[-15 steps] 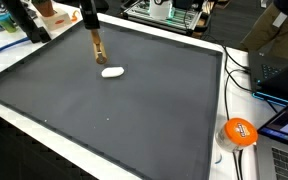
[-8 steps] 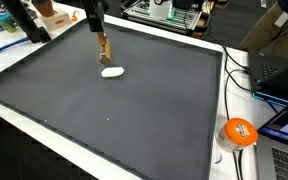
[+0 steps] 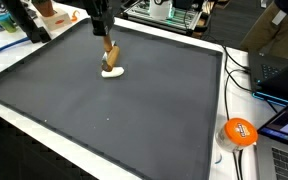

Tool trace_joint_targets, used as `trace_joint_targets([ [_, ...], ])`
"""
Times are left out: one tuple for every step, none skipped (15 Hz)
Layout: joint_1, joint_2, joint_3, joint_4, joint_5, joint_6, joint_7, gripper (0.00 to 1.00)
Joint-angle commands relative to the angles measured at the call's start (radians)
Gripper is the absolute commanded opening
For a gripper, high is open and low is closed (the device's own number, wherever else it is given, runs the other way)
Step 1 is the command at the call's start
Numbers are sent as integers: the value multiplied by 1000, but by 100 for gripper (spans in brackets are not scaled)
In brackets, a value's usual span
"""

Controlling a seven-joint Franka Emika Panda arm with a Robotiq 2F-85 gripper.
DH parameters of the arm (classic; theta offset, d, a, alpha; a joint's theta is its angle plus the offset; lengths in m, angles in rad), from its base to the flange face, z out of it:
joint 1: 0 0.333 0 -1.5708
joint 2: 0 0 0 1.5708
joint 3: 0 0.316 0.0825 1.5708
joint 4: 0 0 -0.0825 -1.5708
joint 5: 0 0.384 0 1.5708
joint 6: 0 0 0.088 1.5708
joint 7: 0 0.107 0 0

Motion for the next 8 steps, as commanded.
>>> trace_joint_targets([
  [11, 9, -2, -21, -23, -3, 27, 22],
  [13, 16, 0, -25, -22, 5, 23, 22],
  [16, 21, 1, -35, -16, 30, 20, 22],
  [19, 25, 2, -45, -15, 61, 21, 22],
  [22, 32, 1, -51, -18, 91, 24, 22],
  [25, 44, 1, -50, -17, 113, 20, 22],
  [28, 56, -1, -50, -21, 133, 20, 22],
  [30, 70, -2, -43, -18, 126, 14, 22],
])
